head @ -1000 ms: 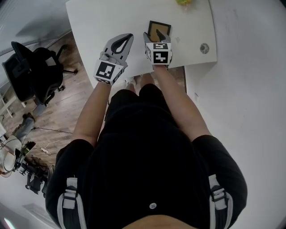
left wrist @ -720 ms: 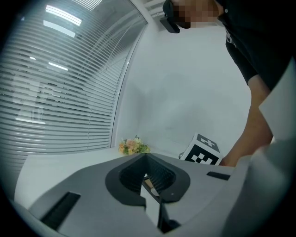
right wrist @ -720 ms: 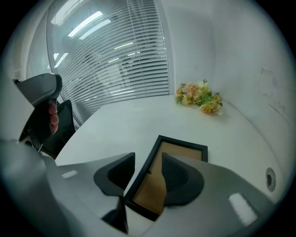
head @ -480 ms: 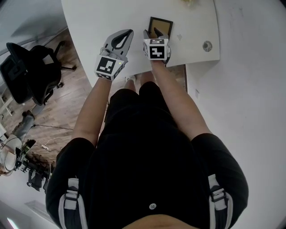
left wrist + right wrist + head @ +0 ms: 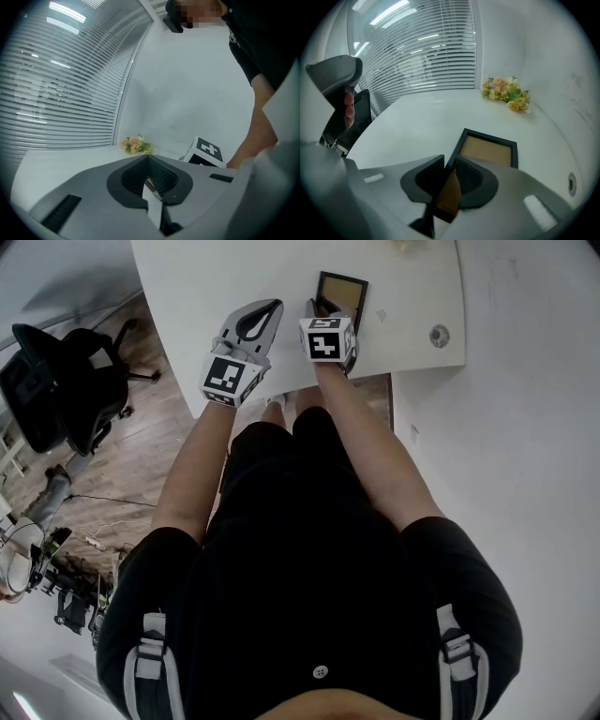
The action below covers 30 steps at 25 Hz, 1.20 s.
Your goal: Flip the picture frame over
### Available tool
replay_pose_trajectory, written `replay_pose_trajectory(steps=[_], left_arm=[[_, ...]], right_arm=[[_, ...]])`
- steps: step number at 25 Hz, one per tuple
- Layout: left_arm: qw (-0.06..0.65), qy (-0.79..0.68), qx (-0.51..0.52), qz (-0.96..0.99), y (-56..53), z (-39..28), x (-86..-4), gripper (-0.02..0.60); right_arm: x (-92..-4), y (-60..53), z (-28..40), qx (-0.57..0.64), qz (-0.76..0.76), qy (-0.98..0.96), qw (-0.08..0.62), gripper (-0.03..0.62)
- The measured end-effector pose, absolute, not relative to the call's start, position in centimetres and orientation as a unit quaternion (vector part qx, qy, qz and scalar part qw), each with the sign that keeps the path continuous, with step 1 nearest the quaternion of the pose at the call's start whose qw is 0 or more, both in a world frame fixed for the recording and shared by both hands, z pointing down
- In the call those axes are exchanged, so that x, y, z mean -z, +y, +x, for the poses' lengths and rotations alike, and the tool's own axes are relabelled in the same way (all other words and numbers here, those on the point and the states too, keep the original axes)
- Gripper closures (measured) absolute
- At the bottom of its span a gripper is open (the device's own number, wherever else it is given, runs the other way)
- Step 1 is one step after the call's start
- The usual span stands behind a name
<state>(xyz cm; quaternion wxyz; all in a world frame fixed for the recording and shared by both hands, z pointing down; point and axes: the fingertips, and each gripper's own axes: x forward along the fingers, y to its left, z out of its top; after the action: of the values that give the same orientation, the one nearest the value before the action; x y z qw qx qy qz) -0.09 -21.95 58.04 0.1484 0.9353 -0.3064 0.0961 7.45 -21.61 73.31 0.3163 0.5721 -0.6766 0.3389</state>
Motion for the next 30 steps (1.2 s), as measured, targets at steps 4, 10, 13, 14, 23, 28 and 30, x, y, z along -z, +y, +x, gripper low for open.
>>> replay_pose_trajectory(steps=[4,10,13,14,23,28,30], left_arm=[[0.147,-0.306,-0.096,0.936,-21.5,-0.3,-57.7,0.575],[0.143,-0.307,-0.102,0.935,-20.7,-1.1,-57.2,0.575],[0.139,-0.309,-0.102,0.935,-20.3,-1.2,-56.7,0.575],[0.137,-0.31,-0.101,0.936,-20.2,-1.2,-56.4,0.575],[0.114,-0.323,-0.082,0.936,-19.3,-2.1,-53.3,0.575],[0.103,-0.331,-0.075,0.935,-18.9,-2.4,-51.7,0.575],[0.099,-0.333,-0.071,0.935,-18.8,-2.4,-51.2,0.575]], right_arm=[[-73.6,-21.4,7.7,-0.352,0.578,-0.67,0.306,0.534],[-72.0,-21.4,8.1,-0.354,0.584,-0.672,0.284,0.545],[-70.8,-21.4,8.1,-0.352,0.586,-0.679,0.268,0.545],[-70.3,-21.4,8.0,-0.351,0.586,-0.682,0.262,0.545],[-65.7,-21.0,7.0,-0.367,0.569,-0.706,0.207,0.545],[-63.8,-20.6,6.7,-0.389,0.55,-0.717,0.177,0.545],[-63.0,-20.3,6.5,-0.4,0.542,-0.721,0.164,0.545]])
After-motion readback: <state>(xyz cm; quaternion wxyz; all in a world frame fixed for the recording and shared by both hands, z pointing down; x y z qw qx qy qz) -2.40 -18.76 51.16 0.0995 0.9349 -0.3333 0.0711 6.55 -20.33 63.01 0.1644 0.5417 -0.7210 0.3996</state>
